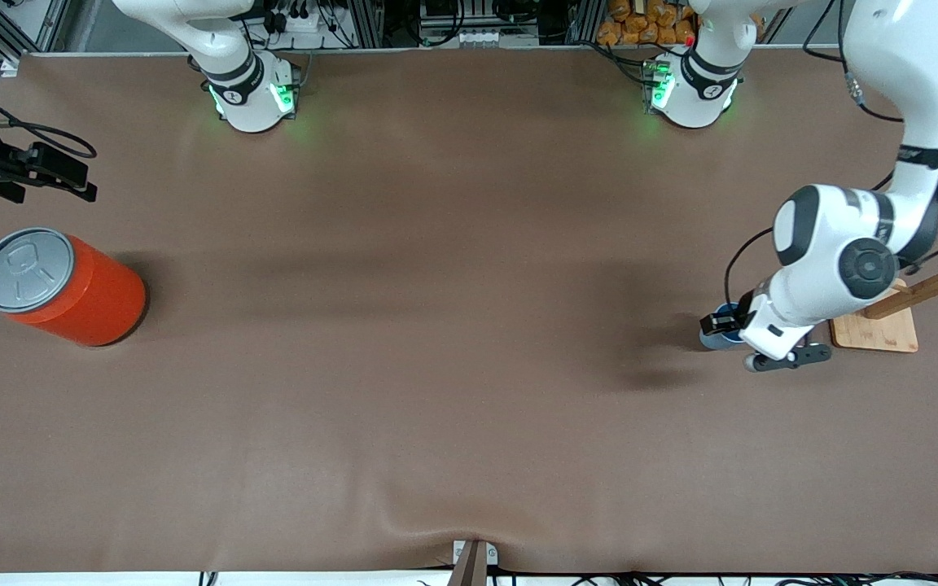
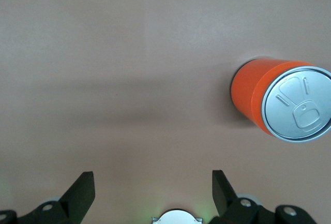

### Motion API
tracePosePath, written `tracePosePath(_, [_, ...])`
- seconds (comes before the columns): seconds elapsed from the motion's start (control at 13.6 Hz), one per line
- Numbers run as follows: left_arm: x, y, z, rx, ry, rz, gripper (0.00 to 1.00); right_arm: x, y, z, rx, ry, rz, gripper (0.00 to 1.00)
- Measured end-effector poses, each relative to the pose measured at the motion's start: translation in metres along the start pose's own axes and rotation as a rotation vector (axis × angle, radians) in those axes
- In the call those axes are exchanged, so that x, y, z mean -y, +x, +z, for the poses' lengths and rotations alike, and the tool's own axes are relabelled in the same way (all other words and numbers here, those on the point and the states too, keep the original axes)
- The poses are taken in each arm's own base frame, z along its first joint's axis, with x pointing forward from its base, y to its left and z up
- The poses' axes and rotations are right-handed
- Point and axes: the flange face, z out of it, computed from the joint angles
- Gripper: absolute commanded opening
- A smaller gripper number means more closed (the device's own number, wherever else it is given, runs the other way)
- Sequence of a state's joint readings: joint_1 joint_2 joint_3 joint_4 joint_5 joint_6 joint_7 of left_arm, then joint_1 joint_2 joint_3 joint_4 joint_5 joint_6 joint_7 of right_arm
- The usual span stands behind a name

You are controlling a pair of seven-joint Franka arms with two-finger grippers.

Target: Flip cup

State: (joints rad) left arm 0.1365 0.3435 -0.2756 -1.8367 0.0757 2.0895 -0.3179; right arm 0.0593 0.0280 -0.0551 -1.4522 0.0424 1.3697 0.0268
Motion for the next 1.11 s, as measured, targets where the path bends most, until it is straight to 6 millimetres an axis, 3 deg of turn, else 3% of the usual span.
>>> tracePosePath(0.15, [-0.001,-0.004,-0.078,0.024,0.028,0.019,1.00,-0.010,0.000,0.000,0.000,0.002,0.018,1.00])
tracePosePath(0.29, [-0.005,-0.021,-0.148,-0.012,0.040,0.027,1.00,-0.022,0.000,0.000,0.002,0.004,0.038,1.00])
tracePosePath(0.52, [-0.006,-0.058,-0.215,-0.079,0.058,0.068,1.00,-0.038,0.000,0.001,0.004,0.008,0.064,1.00])
tracePosePath(0.74, [-0.006,-0.088,-0.251,-0.118,0.054,0.124,1.00,-0.039,0.000,0.001,0.005,0.009,0.065,1.00])
tracePosePath(1.11, [-0.007,-0.126,-0.270,-0.108,0.021,0.123,1.00,-0.032,0.000,-0.006,-0.012,0.008,0.052,1.00])
